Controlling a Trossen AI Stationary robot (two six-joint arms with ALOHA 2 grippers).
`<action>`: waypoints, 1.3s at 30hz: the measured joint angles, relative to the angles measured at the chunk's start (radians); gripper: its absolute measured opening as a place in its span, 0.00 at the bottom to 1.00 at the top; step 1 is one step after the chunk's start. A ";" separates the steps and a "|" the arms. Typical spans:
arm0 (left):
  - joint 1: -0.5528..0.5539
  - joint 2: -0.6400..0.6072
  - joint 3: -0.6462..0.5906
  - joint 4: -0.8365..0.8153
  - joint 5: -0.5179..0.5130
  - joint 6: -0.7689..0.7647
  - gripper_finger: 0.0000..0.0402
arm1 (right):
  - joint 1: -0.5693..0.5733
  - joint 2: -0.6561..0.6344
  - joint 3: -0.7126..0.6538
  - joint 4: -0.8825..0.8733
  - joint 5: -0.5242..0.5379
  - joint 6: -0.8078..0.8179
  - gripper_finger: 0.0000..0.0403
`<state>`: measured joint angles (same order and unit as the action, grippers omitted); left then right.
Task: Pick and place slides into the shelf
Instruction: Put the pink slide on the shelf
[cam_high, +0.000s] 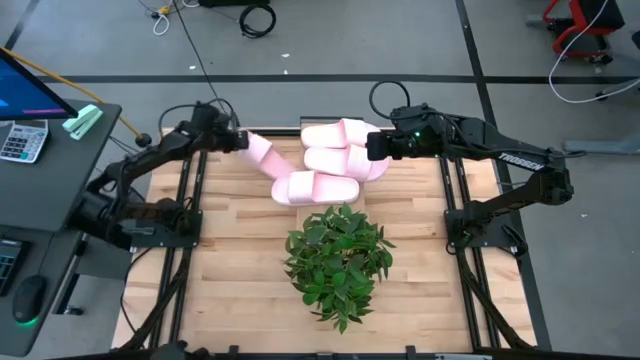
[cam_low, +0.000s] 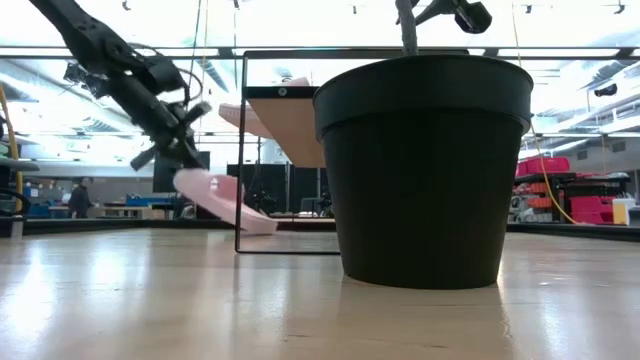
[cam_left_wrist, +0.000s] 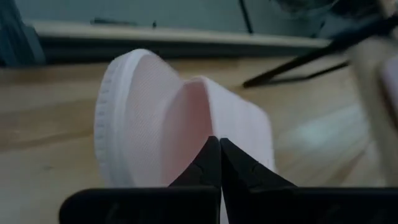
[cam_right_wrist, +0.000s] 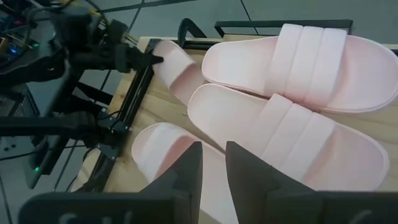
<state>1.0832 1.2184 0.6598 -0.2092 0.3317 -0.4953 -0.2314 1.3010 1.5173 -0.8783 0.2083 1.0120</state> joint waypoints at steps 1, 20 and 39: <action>0.006 -0.025 0.000 -0.001 0.000 -0.012 0.00 | -0.002 0.000 0.000 0.000 0.000 -0.003 0.19; 0.027 -0.423 0.000 0.099 0.005 -0.294 0.00 | -0.002 0.000 0.000 0.000 0.021 -0.030 0.19; 0.007 -0.701 0.000 0.220 -0.026 -0.604 0.00 | -0.002 0.000 0.000 0.000 0.044 -0.038 0.19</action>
<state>1.0901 0.5177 0.6601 0.0109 0.3059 -1.0997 -0.2337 1.3010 1.5173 -0.8780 0.2524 0.9737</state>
